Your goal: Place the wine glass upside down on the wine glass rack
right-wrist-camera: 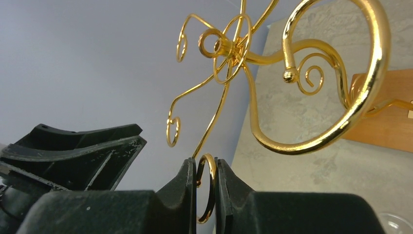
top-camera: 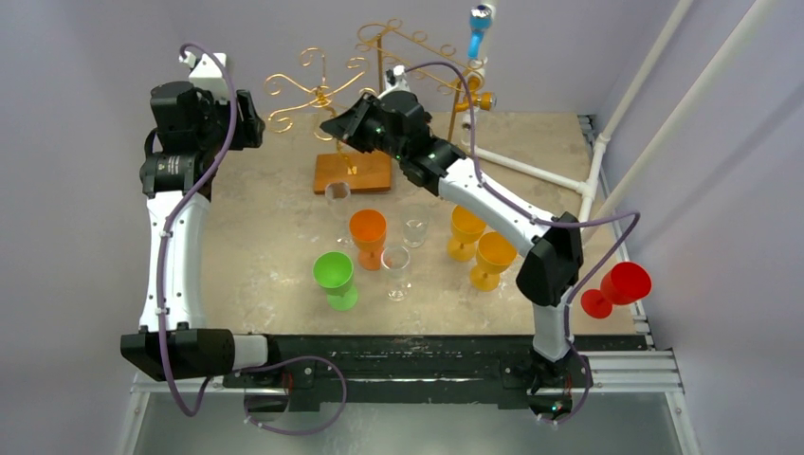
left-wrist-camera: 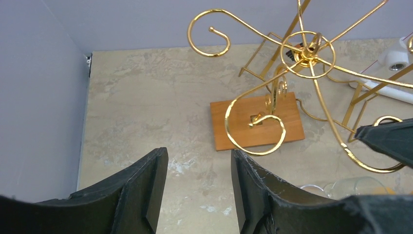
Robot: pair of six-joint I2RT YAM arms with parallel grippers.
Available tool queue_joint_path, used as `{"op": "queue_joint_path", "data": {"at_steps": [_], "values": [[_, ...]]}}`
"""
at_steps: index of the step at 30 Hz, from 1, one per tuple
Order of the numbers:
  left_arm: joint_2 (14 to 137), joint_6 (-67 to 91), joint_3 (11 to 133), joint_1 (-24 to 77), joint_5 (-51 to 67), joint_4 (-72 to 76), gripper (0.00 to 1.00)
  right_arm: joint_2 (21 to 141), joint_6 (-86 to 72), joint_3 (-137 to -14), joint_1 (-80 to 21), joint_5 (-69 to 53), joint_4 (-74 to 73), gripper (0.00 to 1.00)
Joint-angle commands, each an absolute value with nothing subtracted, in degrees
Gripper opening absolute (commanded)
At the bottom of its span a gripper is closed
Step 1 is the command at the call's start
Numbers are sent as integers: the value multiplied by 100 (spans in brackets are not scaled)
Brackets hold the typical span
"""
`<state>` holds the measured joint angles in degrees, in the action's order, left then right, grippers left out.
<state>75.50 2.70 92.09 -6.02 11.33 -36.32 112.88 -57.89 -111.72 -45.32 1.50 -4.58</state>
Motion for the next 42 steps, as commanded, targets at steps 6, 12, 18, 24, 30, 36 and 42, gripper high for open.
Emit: {"op": "queue_joint_path", "data": {"at_steps": [6,12,18,24,30,36,42], "values": [[7419,284,9039,-635,1072,-3107,54,10353,-5574,-10494,-3604,-837,-834,1],[7604,686,8838,-641,1807,-2431,80,10307,-6079,-9868,-3549,-1447,-288,0],[7767,879,8764,-640,1888,-1980,88,10456,-6502,-9662,-3550,-1791,-32,0],[7928,920,8656,-641,1985,-1588,88,10556,-6762,-9740,-3551,-2131,172,0],[8138,1321,8513,-637,2295,-1157,86,10608,-6680,-9730,-3545,-2161,10,21],[8254,1642,8387,-634,2383,-558,85,10674,-6615,-9744,-3534,-2090,-188,44],[8567,2458,8429,-633,2830,139,84,10571,-6381,-9953,-3535,-1771,-573,53]]}}
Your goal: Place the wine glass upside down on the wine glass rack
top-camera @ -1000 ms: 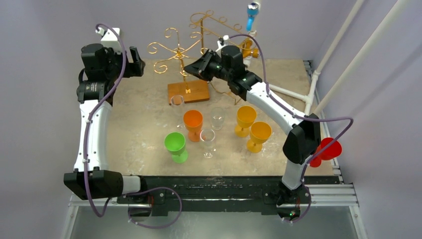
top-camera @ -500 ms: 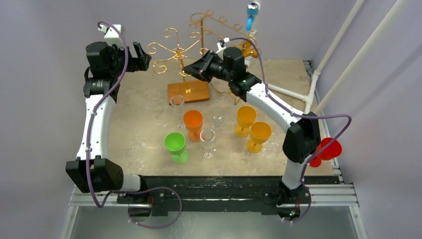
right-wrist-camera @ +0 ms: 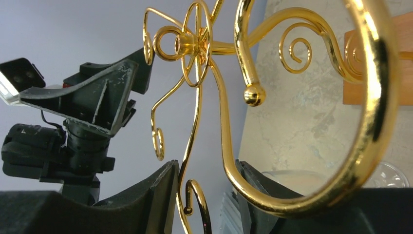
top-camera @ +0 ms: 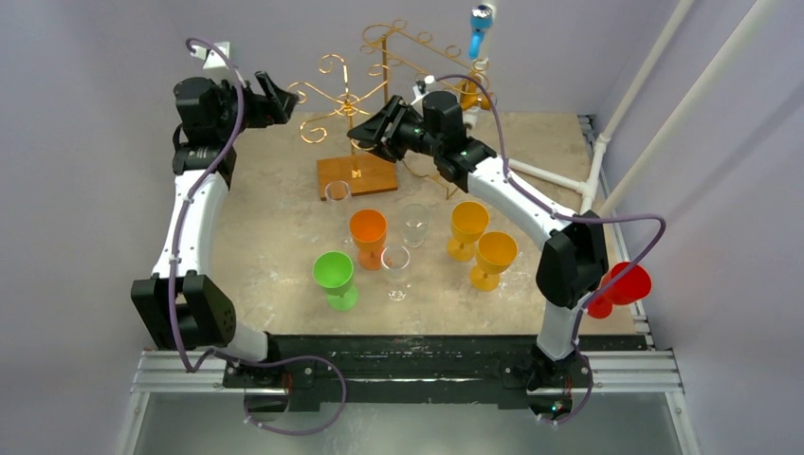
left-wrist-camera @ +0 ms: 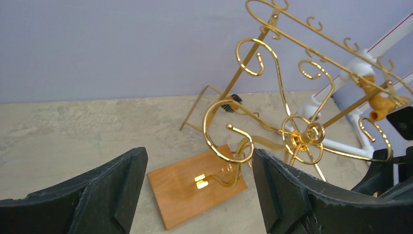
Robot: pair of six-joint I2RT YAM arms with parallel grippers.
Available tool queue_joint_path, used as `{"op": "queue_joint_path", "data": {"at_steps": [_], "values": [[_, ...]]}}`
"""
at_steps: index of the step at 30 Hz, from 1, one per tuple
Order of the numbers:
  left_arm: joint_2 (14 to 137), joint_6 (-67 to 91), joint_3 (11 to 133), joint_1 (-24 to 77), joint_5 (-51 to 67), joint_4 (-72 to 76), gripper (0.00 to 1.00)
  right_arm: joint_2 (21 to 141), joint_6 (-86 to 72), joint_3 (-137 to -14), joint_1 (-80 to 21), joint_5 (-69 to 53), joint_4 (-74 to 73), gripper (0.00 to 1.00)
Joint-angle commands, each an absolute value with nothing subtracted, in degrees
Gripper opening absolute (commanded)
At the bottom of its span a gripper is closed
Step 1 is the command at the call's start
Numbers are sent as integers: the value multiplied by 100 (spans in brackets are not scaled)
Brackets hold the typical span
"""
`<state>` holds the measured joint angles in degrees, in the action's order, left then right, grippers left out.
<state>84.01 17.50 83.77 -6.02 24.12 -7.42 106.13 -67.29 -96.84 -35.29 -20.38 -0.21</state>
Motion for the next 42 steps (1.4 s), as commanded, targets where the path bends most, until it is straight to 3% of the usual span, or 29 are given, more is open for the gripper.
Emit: {"op": "queue_joint_path", "data": {"at_steps": [1,7,10,14,19,27,37,42], "values": [[8621,2600,8424,-625,2864,239,83,10514,-6324,-9960,-3533,-1696,-640,53],[8895,3210,8405,-620,3006,720,72,10136,-5968,-10002,-3534,-1241,-999,52],[8997,3389,8398,-616,3072,802,54,10029,-5815,-10052,-3540,-1072,-1147,48],[8907,3500,8278,-619,3180,876,23,9986,-5678,-10178,-3541,-922,-1277,44],[8499,3479,8070,-617,3117,751,5,10149,-5528,-10515,-3524,-877,-1527,41],[7492,3018,7755,-619,2274,-372,4,10354,-5346,-10978,-3464,-844,-1815,40],[7093,3474,7418,-619,1828,-588,6,11078,-4994,-12079,-3431,-684,-2484,40],[7026,3719,7342,-618,1405,-810,9,11519,-4644,-12814,-3371,-558,-2868,48]]}}
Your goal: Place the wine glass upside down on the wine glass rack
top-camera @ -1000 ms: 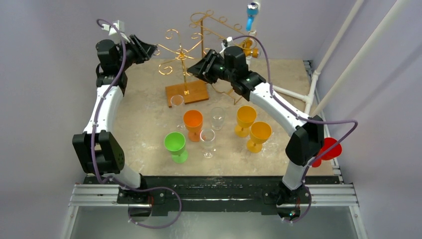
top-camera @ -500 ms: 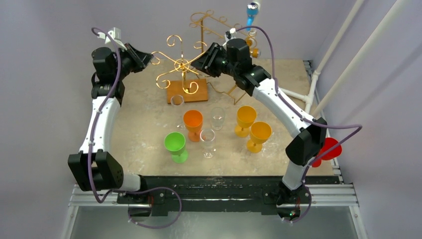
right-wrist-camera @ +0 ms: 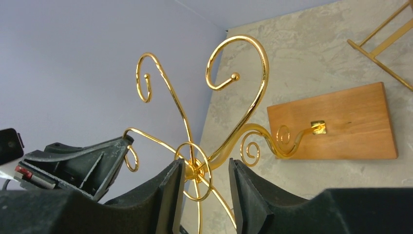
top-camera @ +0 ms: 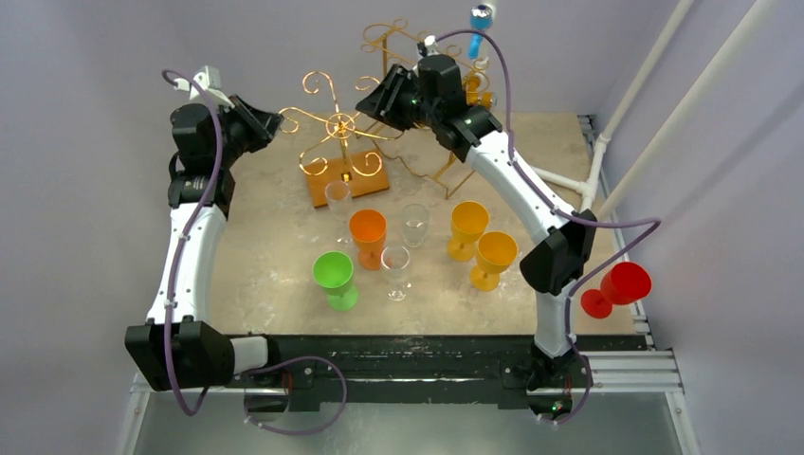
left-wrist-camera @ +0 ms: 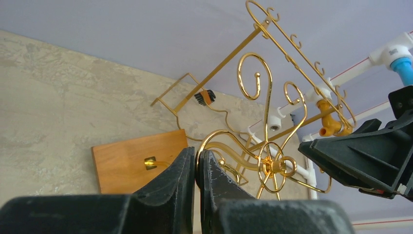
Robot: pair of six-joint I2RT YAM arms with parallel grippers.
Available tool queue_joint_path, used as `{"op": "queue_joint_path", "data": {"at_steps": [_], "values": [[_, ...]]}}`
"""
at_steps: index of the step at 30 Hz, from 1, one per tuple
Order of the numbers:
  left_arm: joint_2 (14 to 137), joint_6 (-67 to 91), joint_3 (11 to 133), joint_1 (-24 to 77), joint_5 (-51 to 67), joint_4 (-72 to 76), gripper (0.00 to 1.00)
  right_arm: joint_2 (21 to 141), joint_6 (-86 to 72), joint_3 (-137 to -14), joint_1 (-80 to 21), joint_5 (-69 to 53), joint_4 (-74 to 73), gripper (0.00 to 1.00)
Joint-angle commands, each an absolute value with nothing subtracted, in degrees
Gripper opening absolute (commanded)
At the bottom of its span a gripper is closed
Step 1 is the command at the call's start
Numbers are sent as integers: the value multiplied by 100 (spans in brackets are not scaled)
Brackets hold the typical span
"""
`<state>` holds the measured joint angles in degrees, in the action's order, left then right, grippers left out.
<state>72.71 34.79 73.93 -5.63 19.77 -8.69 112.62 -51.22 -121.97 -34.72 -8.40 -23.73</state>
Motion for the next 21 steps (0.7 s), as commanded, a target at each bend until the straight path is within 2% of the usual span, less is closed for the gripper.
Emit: {"op": "queue_joint_path", "data": {"at_steps": [1,5,6,11,18,21], "values": [[7023,3755,7306,-623,1368,-815,12,11640,-4554,-13063,-3367,-540,-3005,50],[7167,3710,7308,-638,1230,-993,29,11886,-4235,-14047,-3357,-506,-3479,57],[7210,3693,7364,-637,1199,-1076,35,11775,-4158,-14013,-3364,-442,-3445,59],[7225,3685,7496,-648,1103,-1164,51,11007,-3818,-13211,-3366,-457,-3013,67],[7346,3234,8193,-782,1054,-1571,92,10505,-3241,-13245,-3409,89,-3387,80],[7520,2968,8502,-843,1354,-1798,100,10283,-3029,-13054,-3570,535,-3480,84]]}}
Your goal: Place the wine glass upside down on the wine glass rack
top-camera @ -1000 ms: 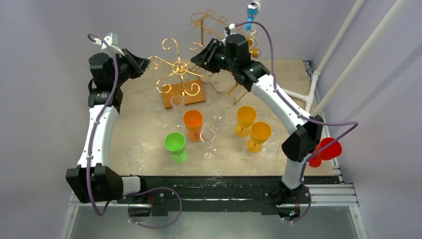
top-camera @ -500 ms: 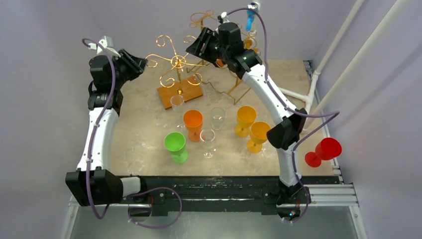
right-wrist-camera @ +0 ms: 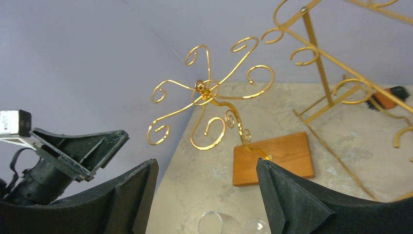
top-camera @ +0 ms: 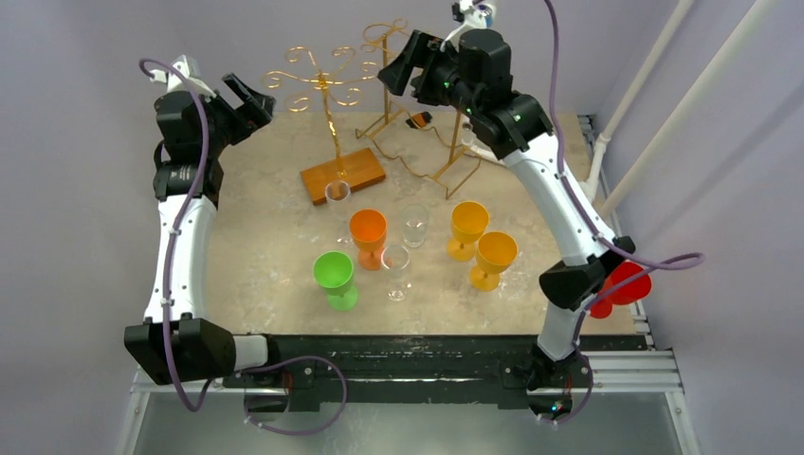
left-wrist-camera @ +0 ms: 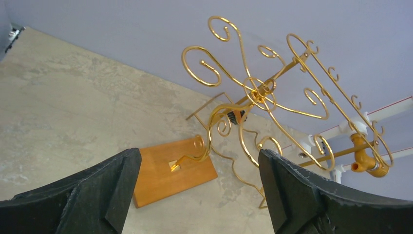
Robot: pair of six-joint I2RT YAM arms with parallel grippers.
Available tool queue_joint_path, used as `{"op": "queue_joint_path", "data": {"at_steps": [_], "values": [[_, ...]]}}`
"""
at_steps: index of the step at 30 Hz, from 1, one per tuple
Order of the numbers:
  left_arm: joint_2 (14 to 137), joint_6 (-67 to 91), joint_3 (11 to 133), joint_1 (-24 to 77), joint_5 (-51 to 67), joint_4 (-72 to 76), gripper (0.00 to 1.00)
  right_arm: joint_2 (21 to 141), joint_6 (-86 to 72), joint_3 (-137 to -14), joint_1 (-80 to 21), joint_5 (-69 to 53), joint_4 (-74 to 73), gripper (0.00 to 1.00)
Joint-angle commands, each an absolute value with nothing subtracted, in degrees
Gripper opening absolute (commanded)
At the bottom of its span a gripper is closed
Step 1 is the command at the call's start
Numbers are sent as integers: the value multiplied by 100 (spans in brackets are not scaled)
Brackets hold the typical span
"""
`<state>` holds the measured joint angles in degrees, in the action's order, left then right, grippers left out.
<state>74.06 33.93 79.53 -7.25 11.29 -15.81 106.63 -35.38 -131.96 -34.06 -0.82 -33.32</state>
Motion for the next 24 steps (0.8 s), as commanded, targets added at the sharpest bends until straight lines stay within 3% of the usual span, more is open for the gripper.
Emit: {"op": "queue_joint_path", "data": {"at_steps": [1,6,12,24], "values": [[7576,2871,8582,-837,1430,-1876,100,10212,-2981,-12926,-3664,744,-3467,83],[7681,2657,8556,-837,1621,-1880,100,9867,-3151,-11958,-4117,1168,-2923,82],[7718,2561,8231,-835,1893,-1486,98,9996,-3893,-11308,-4126,302,-2221,80],[8023,2070,7676,-834,1691,-1039,89,10634,-4367,-11785,-4113,136,-2072,74]]}}
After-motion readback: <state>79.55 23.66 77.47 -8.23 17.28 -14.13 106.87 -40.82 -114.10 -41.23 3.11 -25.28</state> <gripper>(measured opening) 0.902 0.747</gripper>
